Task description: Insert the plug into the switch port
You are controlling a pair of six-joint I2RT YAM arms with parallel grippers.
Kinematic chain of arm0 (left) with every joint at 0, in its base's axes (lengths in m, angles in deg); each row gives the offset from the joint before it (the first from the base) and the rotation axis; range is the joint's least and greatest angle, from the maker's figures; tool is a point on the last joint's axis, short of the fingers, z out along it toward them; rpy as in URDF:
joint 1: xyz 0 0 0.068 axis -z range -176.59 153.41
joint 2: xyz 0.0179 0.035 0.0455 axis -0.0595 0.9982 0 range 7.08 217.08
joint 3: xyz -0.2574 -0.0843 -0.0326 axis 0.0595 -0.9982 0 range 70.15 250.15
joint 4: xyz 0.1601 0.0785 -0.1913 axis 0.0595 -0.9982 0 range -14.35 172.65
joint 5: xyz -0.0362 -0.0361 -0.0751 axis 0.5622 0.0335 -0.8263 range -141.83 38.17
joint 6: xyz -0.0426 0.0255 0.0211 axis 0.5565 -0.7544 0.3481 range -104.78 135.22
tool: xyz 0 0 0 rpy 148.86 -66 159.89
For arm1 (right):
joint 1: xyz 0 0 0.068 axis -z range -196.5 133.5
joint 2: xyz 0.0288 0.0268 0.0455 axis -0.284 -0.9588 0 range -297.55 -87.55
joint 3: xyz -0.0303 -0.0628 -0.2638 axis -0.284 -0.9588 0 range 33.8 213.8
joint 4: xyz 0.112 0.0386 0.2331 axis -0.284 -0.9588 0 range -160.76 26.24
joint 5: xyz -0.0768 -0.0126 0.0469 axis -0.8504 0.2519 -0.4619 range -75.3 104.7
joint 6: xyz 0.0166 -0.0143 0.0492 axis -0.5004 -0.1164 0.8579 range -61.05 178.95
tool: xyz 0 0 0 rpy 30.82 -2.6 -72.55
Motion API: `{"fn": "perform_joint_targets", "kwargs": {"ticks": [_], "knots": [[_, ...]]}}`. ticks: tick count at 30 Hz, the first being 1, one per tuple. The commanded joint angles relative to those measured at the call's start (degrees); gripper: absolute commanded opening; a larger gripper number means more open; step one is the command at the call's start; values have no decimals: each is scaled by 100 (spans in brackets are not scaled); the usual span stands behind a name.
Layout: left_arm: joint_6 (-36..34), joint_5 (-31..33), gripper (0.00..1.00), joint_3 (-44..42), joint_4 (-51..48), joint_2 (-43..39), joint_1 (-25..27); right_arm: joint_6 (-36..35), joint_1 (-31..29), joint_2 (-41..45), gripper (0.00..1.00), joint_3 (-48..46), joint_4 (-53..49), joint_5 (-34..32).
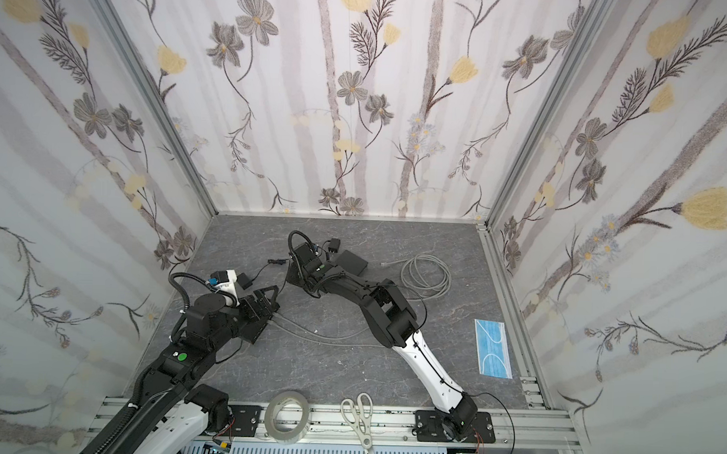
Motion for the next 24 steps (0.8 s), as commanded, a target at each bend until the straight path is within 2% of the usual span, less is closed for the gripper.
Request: {"fn": "perform_joint_targets", "kwargs": {"ticks": [1,10,12,13,16,20,24], "knots": [[14,22,100,-3,152,-73,-6,314,17,-66,28,53,463,218],[-12,33,100,4,147,-79,-6,1251,115,-229,31,-72,981,702],[-17,33,100,2,158,-59,-6,1476,113,-240,30,-98,989,764],[-17,33,100,5,163,-53,-6,1548,294,-209,27,-161,995,753],[-17,16,100,-1,167,-31,-12,1743,324,30,25,-644,1100,637],[-10,-2,100,-2,174,-26,-15,1822,307,653,24,-1761,1642,456],[-8,-2,100,24,139,-53,-14,1463,246,1230,25,-2457,1795,234]]}}
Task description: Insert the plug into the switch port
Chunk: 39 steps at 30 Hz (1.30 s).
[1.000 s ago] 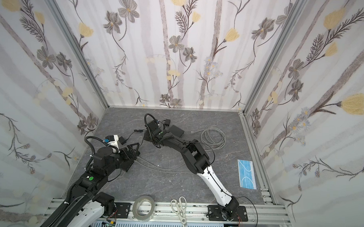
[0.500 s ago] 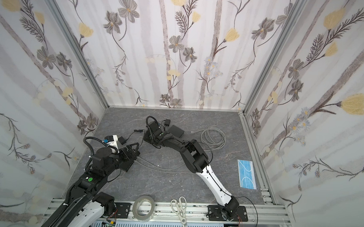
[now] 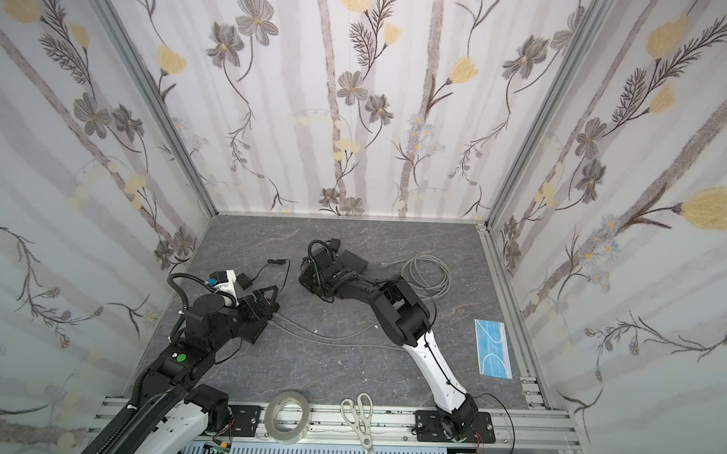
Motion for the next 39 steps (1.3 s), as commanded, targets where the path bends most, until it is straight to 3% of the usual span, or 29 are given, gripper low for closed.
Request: {"fn": "perform_joint_targets", "kwargs": {"ticks": [1,5,7,10,14,19,39], "knots": [[-10,15,100,29,114,-36,-10,-323,-36,356,26,-257,328,-248],[-2,68,100,34,85,-75,-8,-1343,19,474,30,-51,263,-81],[20,65,100,33,62,-73,-17,-2239,100,351,32,296,188,311],[80,11,100,22,24,-83,-17,-3148,191,-222,33,1503,-965,665],[162,-45,100,-45,-36,-169,-21,-3789,171,-931,33,2977,-2684,340],[174,-33,100,-115,-85,-311,-52,-4240,190,-1005,34,3174,-3422,-212],[288,-122,100,-371,-104,-710,-129,-4487,77,-1283,29,3559,-4021,-511]]}}
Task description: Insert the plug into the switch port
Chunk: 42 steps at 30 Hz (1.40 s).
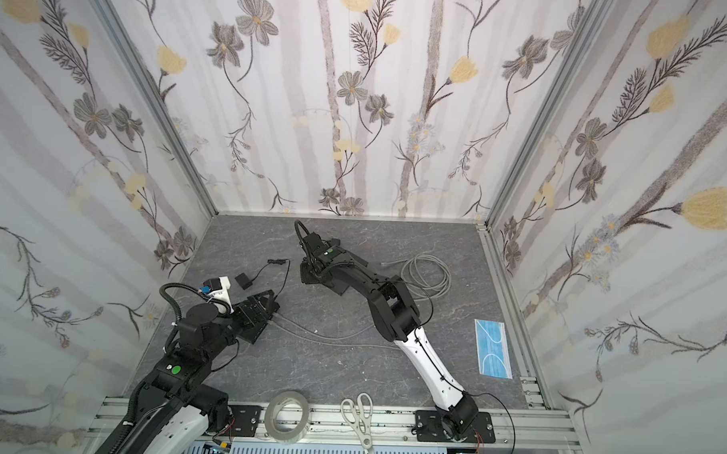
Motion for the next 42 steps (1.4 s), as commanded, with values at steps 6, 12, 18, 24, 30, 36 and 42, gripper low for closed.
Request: {"fn": "perform_joint_targets", "kwargs": {"ticks": [6,12,18,24,30,36,42], "knots": [[94,-87,100,-24,-138,-331,-54,-99,-78,-216,25,436,-274,-259],[146,-128,100,-41,-303,-613,-84,27,-87,-248,24,501,-297,-136],[207,-175,100,6,-502,-911,-107,166,-53,-268,24,499,-362,31],[305,-277,100,79,-691,-1240,-116,309,-25,-386,23,608,-300,458],[218,-236,100,117,-992,-1503,-113,515,-14,-462,21,723,-220,631],[170,-191,100,134,-1181,-1709,-124,465,-34,-451,21,717,-419,432],[127,-164,100,170,-1287,-1818,-121,337,-134,-455,20,725,-709,127]]}}
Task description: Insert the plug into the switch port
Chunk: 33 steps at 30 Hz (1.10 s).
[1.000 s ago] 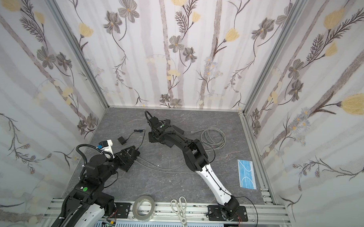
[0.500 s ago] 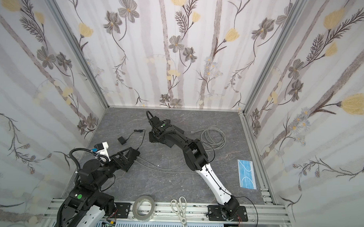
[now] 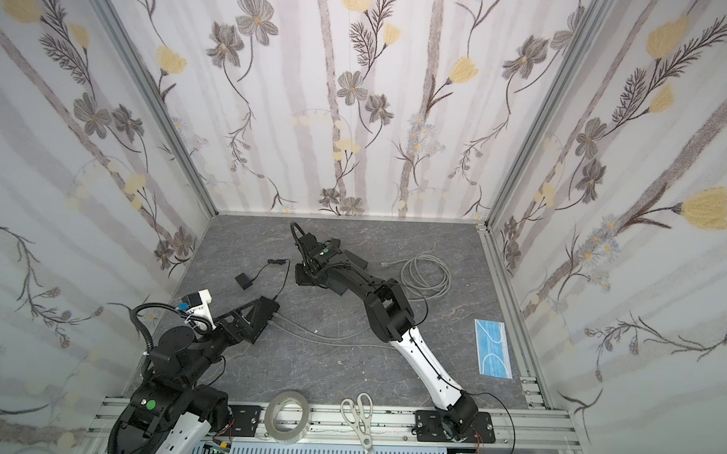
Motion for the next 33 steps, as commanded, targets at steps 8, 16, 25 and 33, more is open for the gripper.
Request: {"fn": "perform_joint_targets", "kwargs": {"ticks": [8,16,25,33], "knots": [[-140,104,100,137,-321,-197,1,-70,-102,-45,8,33,-376,-447],[-84,83,100,152,-513,-311,-2,-146,-96,209,8,-92,-314,-529],[473,-230,100,-289,-456,-457,1,-553,-556,1436,10,-2316,368,-757],[1097,-288,100,-840,-512,-984,-4,-476,-744,3022,18,-4791,1839,-673]]}}
